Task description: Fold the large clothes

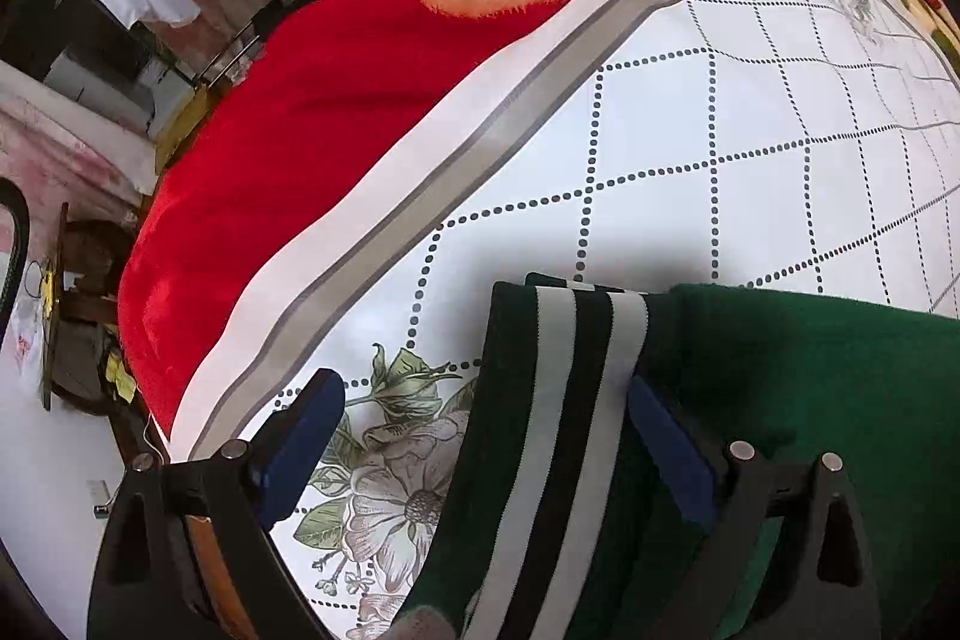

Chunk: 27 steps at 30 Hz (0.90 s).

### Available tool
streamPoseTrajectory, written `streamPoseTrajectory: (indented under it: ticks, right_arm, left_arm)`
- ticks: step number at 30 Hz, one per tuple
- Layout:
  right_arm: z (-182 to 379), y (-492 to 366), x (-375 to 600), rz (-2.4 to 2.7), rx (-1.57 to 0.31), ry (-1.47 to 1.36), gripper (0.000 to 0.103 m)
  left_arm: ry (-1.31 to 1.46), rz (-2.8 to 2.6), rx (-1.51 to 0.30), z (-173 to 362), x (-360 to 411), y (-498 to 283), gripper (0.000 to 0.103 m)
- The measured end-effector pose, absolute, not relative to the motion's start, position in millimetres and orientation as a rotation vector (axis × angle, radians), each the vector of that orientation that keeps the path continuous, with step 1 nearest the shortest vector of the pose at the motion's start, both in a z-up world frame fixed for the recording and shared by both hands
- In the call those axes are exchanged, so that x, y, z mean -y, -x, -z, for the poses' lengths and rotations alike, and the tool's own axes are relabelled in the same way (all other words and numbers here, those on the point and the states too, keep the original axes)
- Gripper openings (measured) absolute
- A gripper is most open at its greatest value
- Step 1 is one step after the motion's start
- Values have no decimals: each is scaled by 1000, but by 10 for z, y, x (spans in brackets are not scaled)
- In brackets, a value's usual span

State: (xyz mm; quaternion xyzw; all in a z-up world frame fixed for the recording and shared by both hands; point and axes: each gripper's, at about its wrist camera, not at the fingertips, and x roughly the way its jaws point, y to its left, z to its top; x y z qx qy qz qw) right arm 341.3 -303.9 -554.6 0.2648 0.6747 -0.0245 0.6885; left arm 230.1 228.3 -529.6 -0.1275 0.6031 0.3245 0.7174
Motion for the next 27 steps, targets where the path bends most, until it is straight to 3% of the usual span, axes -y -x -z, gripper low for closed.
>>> streamPoseTrajectory:
  ticks: [4, 9, 14, 21, 25, 26, 27]
  right_arm:
    - [5548, -4133, 2604, -53, -1472, -517, 51]
    - [6039, -5010, 2533, 61, -1392, -427, 45]
    - [6265, -5436, 2431, 71, -1478, -296, 45]
    - [5680, -4811, 2923, -25, -1509, -309, 45]
    - [6043, -4305, 3596, 163, -1589, -283, 45]
    - [6185, -4194, 3768, 206, -1614, -303, 34]
    - [6451, -4123, 3984, 229, -1654, -398, 31]
  left_arm:
    - [247, -731, -1290, 5039, -2178, -2219, 98]
    - [229, -724, -1213, 4675, -1873, -2193, 98]
    - [227, -621, -1188, 4541, -1443, -2462, 98]
    - [238, -424, -1232, 4653, -603, -2571, 98]
    - [154, -389, -1313, 5139, -204, -2615, 98]
    - [122, -388, -1350, 5333, -129, -2630, 98]
    - [118, -372, -1388, 5563, -89, -2642, 98]
